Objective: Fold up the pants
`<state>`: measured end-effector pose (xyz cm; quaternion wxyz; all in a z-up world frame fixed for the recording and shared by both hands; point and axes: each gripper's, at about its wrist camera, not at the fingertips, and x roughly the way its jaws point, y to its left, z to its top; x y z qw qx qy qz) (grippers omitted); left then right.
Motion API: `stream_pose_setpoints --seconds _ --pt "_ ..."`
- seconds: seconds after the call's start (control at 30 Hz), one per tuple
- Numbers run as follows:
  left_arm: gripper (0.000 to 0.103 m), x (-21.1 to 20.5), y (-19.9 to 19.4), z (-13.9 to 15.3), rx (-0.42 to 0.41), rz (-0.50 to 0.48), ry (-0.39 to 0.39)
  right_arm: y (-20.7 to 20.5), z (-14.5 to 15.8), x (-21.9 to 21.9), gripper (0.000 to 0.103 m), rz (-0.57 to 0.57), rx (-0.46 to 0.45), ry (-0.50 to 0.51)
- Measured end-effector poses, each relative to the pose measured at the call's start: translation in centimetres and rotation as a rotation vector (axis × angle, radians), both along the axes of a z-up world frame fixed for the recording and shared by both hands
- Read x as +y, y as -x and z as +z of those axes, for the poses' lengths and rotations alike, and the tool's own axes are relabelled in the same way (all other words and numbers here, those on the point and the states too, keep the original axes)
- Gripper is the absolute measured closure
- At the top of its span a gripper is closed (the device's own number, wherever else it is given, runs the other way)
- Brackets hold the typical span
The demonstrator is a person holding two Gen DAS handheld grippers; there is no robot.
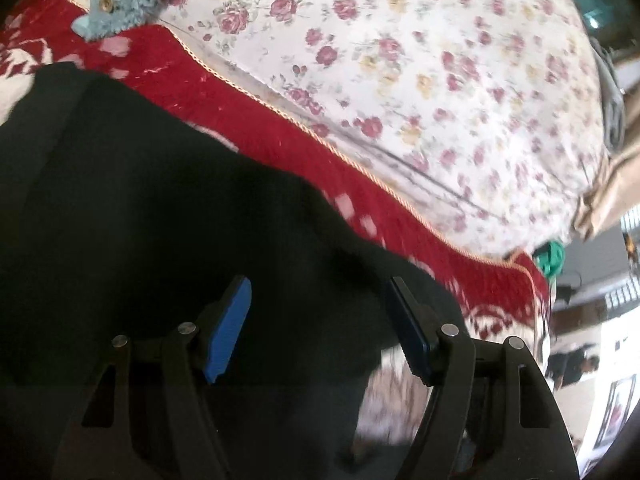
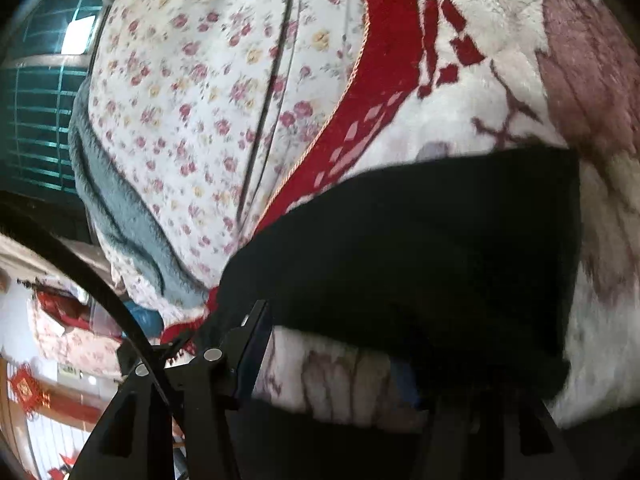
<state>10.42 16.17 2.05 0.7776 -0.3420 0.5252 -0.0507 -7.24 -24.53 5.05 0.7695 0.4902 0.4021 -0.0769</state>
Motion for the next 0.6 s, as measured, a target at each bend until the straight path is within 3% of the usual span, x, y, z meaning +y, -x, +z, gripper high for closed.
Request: stream_pose_setpoints --seconds 0.23,0.47,0.57,0.6 --pt "0.033 0.3 -3.7 -1.5 0.042 0.111 0.038 -0.8 -0.6 -0.7 0.050 -0.005 -0.025 -0.013" --pt "0.033 -1.4 -5.9 -2.1 0.094 0.087 -0.058 -0.9 -1.1 -1.5 0.050 -0.015 -0.029 -0.060" --pt "0.034 -2.4 -6.6 -1.9 0.121 0.035 -0.140 -0.8 -1.2 -1.7 0.051 -0.021 -0.041 -0.080" --pt "0.042 -2.9 -6.8 -1.9 0.128 0.013 -0.173 -0.7 -1.3 -1.8 0.053 -0.021 -0.043 -0.081"
